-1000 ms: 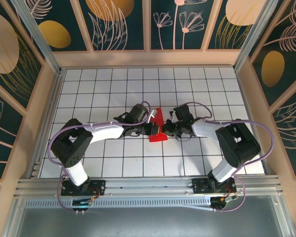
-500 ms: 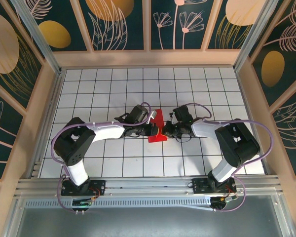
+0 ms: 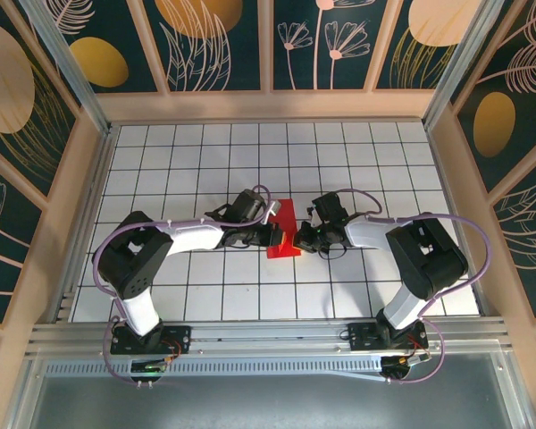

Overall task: Fold a paper plane with a square sheet of paper (fold left side to right side)
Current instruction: Fold the triangle a second time at the center of the table.

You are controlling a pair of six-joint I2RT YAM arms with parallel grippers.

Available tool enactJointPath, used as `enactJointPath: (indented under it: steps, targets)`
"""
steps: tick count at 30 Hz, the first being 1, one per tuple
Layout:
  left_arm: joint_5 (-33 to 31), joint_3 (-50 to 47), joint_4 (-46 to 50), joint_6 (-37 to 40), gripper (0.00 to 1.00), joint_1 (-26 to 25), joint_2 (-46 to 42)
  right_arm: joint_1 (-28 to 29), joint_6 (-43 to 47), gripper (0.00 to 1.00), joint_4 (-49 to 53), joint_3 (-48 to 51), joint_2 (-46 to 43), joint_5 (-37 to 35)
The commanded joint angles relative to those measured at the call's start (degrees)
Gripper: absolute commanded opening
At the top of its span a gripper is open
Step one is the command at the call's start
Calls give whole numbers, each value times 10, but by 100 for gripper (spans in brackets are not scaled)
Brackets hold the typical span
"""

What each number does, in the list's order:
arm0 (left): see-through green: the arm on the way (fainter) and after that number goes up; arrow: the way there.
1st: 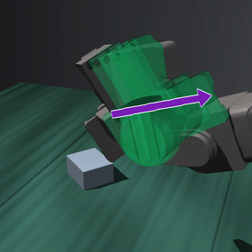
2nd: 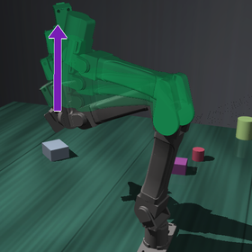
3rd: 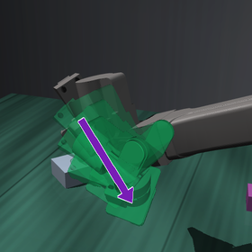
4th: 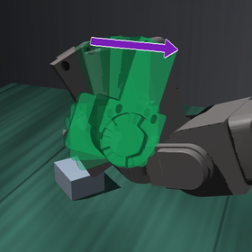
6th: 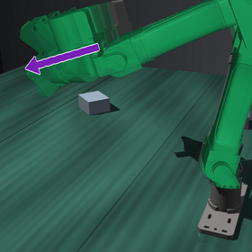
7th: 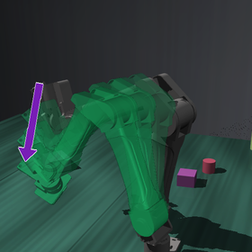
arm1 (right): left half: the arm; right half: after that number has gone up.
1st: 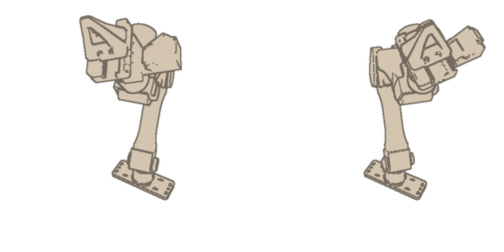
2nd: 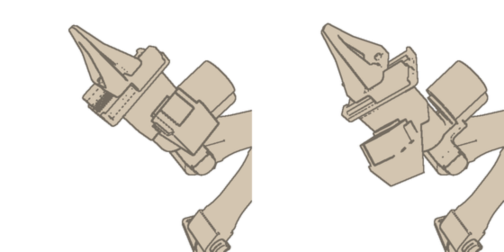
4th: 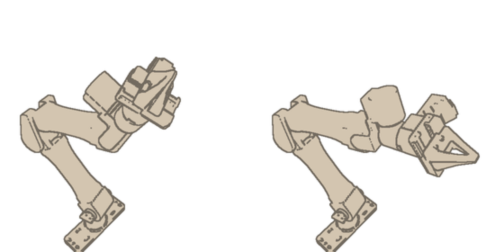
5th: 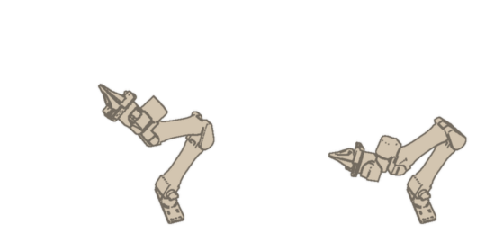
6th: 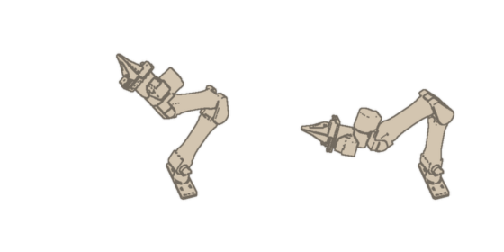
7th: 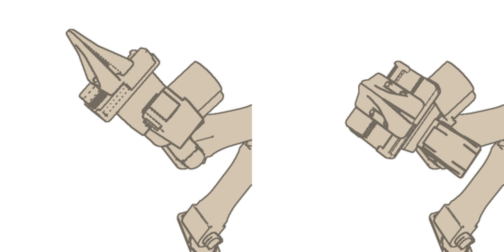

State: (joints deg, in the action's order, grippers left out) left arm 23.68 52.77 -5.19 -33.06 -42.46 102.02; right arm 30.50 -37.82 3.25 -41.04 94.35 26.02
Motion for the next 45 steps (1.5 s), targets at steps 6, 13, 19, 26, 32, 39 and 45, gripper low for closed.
enactJointPath:
  steps: [6,13,19,26,32,39,45]
  targets:
    - [13,0,37,57,0,20,8,5,15,0,55,-1,18,-35]
    - [-7,9,38,67,0,26,19,5,17,0,57,-2,20,-36]
    - [-27,21,49,76,0,30,25,5,19,0,58,-2,21,-36]
    - [-49,26,62,89,0,35,21,5,20,0,60,-4,25,-37]
    - [-58,43,73,96,0,37,26,5,20,0,62,-5,26,-39]
    - [-61,49,73,99,0,38,30,5,20,0,64,-5,26,-39]
    - [-65,51,76,102,0,38,33,5,21,0,65,-7,25,-39]
